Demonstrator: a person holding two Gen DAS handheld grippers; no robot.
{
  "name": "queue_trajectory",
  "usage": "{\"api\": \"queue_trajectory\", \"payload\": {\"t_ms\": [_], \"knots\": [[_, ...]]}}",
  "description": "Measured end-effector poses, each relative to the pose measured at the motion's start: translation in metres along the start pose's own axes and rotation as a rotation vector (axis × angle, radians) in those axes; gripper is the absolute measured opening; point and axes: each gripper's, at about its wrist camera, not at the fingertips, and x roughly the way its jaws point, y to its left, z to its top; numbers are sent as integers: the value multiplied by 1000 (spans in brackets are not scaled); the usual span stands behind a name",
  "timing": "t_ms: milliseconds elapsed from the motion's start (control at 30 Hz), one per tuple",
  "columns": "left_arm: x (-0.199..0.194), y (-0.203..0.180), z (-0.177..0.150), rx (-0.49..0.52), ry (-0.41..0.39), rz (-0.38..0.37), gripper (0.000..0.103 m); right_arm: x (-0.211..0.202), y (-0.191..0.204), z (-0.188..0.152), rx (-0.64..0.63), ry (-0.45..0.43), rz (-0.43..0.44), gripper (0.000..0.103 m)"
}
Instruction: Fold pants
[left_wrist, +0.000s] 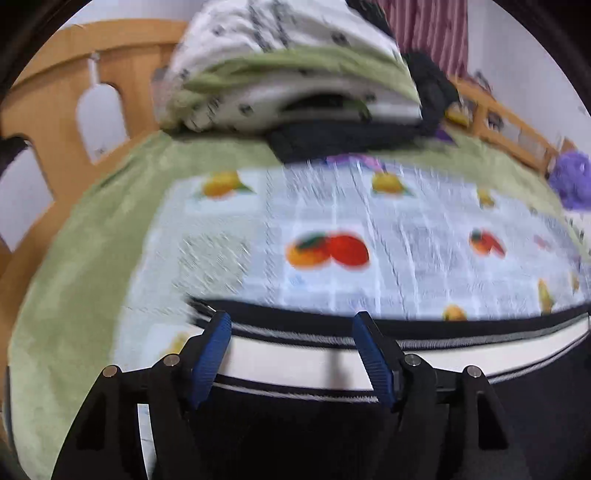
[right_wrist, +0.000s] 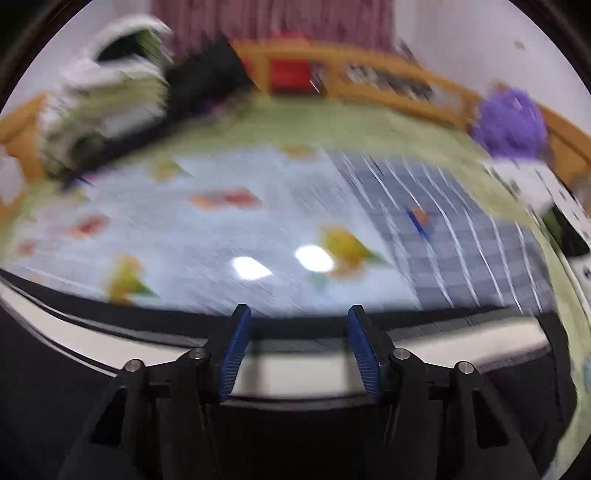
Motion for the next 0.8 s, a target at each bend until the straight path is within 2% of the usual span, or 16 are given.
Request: {"api": "queue_trajectory", "payload": {"t_ms": [33,67,100,267,333,400,633,700,733,767,800], "knots": [[14,-4,-4,9,32,35,66,19,-4,-4,0,39,11,32],[27,-6,-7,8,65,60,66,18,-5,-5,0,-16,11,33],[37,-5,-9,-6,88,58,67,20,-3,-1,-10,-18,5,33],[20,6,-7,-82,94,21,66,18,1,8,28,8,-39,33],[0,7,-14,-107,100,-18,64,-1,-2,-1,110,17,-10,33],[-22,6,-23,-124,86,-67,64,-32,0,-16,197,0,68,33],[-124,-20,-53,-153,-10,-234,62,-145,45,-56,225,-97,162,35],[-154,-33,-58,-134,-48,-269,62,-177,56,-63,242,-135,190,44],[-170,-41,-62,-111,-71,-264,62,-191,61,-66,243,-130,219,59],[-187,-50,-65,-81,-102,-256,62,-201,66,-67,235,-117,265,66],[-198,-54,-67,-63,-122,-251,62,-212,72,-70,223,-107,310,66]]}}
